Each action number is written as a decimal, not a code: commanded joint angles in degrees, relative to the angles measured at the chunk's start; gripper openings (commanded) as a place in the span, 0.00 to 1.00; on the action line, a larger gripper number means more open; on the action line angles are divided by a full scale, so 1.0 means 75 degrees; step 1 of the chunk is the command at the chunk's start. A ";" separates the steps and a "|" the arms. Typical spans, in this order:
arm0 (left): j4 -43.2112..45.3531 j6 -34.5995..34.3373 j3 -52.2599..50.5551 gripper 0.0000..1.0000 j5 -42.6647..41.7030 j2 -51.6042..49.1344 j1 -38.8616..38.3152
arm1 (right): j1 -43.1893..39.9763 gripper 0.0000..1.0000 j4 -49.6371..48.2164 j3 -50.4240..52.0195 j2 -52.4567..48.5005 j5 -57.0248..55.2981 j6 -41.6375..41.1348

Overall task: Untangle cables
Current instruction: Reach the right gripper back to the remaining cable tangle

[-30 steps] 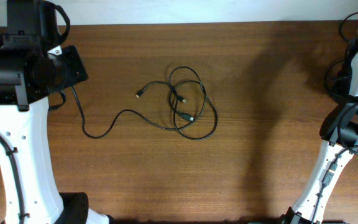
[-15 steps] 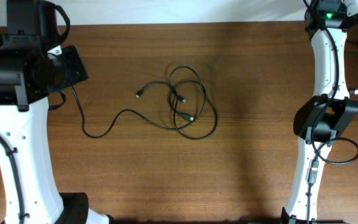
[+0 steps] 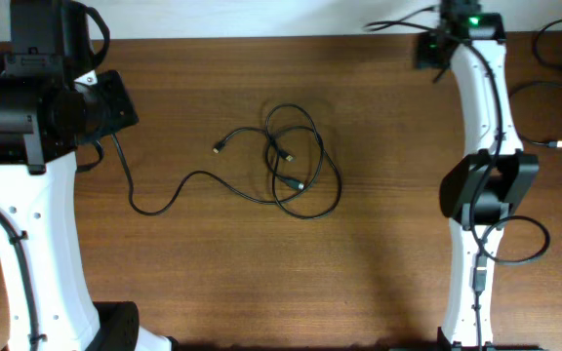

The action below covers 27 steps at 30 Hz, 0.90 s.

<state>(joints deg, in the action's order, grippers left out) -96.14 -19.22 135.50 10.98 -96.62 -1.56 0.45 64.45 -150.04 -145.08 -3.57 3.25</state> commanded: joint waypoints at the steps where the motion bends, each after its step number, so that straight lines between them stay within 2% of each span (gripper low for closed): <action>1: 0.0041 0.0090 0.0055 0.00 0.0058 -0.0003 -0.0044 | 0.0370 0.66 0.0793 -0.0090 0.0831 0.3261 0.1769; 5: 0.0192 0.0096 0.0055 0.00 0.0064 -0.0003 -0.0044 | 0.0676 0.66 0.2949 -0.0087 0.0851 0.3937 0.3147; 7: 0.0271 0.0093 0.0055 0.00 0.0058 -0.0003 -0.0044 | 0.0962 0.67 0.3993 -0.0087 0.0851 0.3963 0.4549; 11: 0.0245 0.0093 0.0055 0.00 0.0055 -0.0003 -0.0044 | 0.1667 0.69 0.4366 -0.0082 0.0848 0.4342 0.6207; 13: 0.0230 0.0093 0.0055 0.00 0.0052 -0.0003 -0.0044 | 0.2110 0.68 0.3596 -0.0082 0.0796 0.4360 0.6942; 18: 0.0055 0.0093 0.0055 0.00 0.0055 -0.0003 -0.0044 | 0.2425 0.69 0.1303 0.0297 0.0726 0.4334 0.6904; 27: -0.0026 0.0093 0.0055 0.00 0.0055 -0.0003 -0.0044 | 0.2463 0.70 -0.0391 0.2468 0.0405 0.4488 0.6467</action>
<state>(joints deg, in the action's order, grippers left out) -95.90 -19.20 135.50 10.98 -96.66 -1.56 18.79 63.00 -134.63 -141.38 28.12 53.36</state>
